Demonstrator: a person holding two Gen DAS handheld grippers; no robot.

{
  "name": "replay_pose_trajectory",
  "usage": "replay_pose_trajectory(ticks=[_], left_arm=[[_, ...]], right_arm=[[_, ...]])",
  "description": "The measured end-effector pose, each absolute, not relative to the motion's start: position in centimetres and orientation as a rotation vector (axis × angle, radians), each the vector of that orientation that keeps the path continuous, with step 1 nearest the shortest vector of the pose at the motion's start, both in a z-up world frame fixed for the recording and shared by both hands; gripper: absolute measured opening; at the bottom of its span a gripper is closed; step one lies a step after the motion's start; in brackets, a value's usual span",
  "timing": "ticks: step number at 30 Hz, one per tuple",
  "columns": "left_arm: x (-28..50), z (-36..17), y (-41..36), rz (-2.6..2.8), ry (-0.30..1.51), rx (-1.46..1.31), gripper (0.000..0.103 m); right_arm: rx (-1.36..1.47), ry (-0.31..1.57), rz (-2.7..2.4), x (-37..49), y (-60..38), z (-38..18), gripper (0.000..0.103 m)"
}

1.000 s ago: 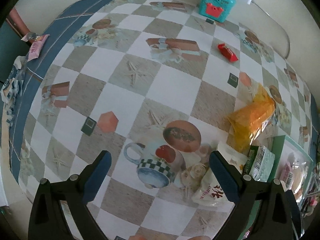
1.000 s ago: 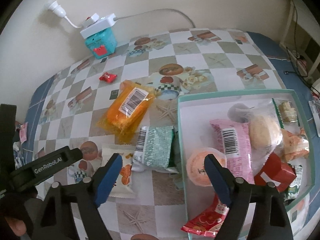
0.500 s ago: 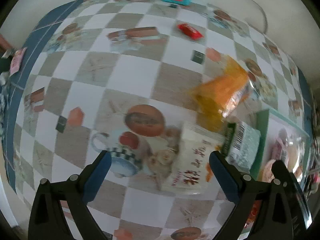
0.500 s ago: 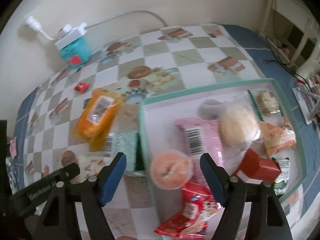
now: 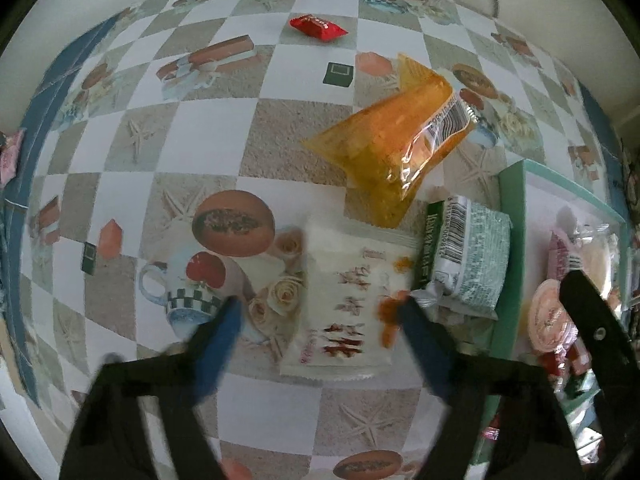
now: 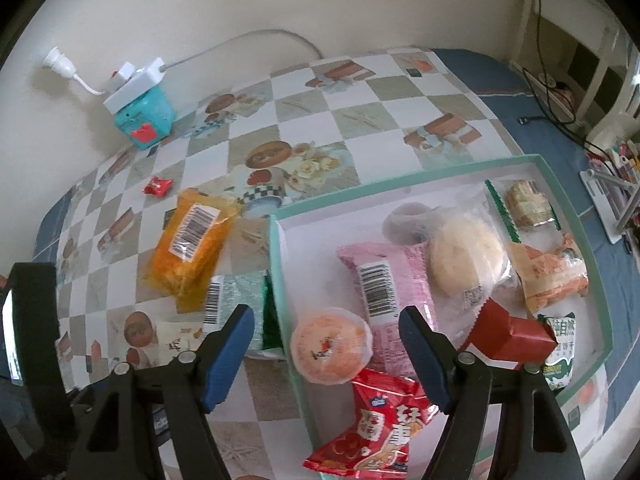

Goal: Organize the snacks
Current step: 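Grasp the white printed bread bag with the left tool while the right tool grasps the green striped pack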

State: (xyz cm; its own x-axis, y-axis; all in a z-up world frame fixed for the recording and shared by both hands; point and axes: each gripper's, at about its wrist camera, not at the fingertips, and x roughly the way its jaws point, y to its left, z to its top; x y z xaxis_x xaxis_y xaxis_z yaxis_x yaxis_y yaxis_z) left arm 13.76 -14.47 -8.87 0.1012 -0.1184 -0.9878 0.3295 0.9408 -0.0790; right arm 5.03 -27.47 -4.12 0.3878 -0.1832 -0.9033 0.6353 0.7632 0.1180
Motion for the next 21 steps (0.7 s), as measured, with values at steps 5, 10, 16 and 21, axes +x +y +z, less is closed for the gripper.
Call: replay_pose_trajectory(ticks=[5, 10, 16, 21], left_arm=[[14.1, -8.7, -13.9, -0.323, 1.430, 0.156, 0.073], [15.1, -8.6, -12.8, -0.277, 1.428, 0.112, 0.072], [16.3, -8.5, -10.5, -0.206, 1.424, 0.058, 0.072], [17.1, -8.4, -9.0, -0.163, 1.421, 0.029, 0.072]], right_arm=[[0.468, 1.050, -0.529, 5.6, -26.7, -4.0, 0.073], [0.442, 1.047, -0.485, 6.6, -25.5, -4.1, 0.070], [0.409, 1.071, -0.428, 8.1, -23.7, -4.7, 0.070], [0.394, 1.092, -0.405, 9.4, -23.0, -5.6, 0.070]])
